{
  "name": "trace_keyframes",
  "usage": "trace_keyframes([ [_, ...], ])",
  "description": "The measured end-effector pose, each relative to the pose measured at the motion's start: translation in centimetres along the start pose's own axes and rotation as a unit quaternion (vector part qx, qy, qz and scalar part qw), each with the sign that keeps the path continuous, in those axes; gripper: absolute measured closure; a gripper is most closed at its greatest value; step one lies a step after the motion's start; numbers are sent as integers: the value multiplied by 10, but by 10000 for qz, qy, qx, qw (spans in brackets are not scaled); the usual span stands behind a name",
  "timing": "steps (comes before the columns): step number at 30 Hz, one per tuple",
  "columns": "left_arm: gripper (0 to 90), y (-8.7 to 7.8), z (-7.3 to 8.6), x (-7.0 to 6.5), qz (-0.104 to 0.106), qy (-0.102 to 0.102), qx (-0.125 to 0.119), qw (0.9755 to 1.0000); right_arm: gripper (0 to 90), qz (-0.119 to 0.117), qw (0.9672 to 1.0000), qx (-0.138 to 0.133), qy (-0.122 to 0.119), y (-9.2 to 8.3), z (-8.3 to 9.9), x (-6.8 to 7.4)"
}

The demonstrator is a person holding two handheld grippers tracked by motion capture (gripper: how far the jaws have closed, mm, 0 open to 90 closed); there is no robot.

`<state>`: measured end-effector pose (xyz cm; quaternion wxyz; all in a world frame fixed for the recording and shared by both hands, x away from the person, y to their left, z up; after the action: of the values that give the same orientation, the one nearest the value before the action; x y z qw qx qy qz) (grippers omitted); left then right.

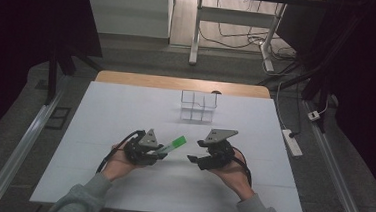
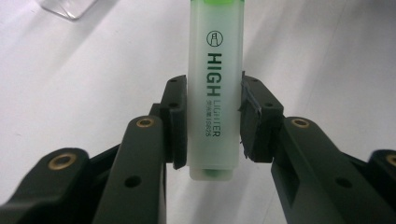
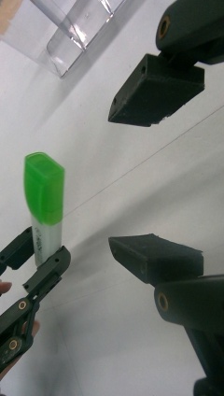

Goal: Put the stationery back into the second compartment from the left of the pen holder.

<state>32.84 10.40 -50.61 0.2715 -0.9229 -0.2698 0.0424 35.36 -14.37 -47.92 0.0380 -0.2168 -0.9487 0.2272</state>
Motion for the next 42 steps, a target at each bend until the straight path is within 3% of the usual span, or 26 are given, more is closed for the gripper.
trace_keyframes([
  [18,651,5,-4,-11,135,106,-143,9997,298,72,9998,-174,88,3,1,2],
  [32,650,15,-6,-24,120,261,-264,9992,302,-85,9971,-494,579,11,2,7],
  [38,649,19,-8,-31,34,357,-365,9987,349,-205,9950,-593,776,15,2,10],
  [42,649,22,-7,-34,2,399,-285,9988,440,-122,9947,-646,788,15,2,10],
])
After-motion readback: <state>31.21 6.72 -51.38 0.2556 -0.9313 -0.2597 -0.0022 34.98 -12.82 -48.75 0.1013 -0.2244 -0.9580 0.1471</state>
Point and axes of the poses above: each handheld gripper's, and its own axes: y roughly forward along the jaws, z roughly out of its underside, x roughly to its left, the point moved 2 cm from there along y, roughly forward along the jaws, and after that the axes turned 14 degrees about -x, right-handed, at the moved point
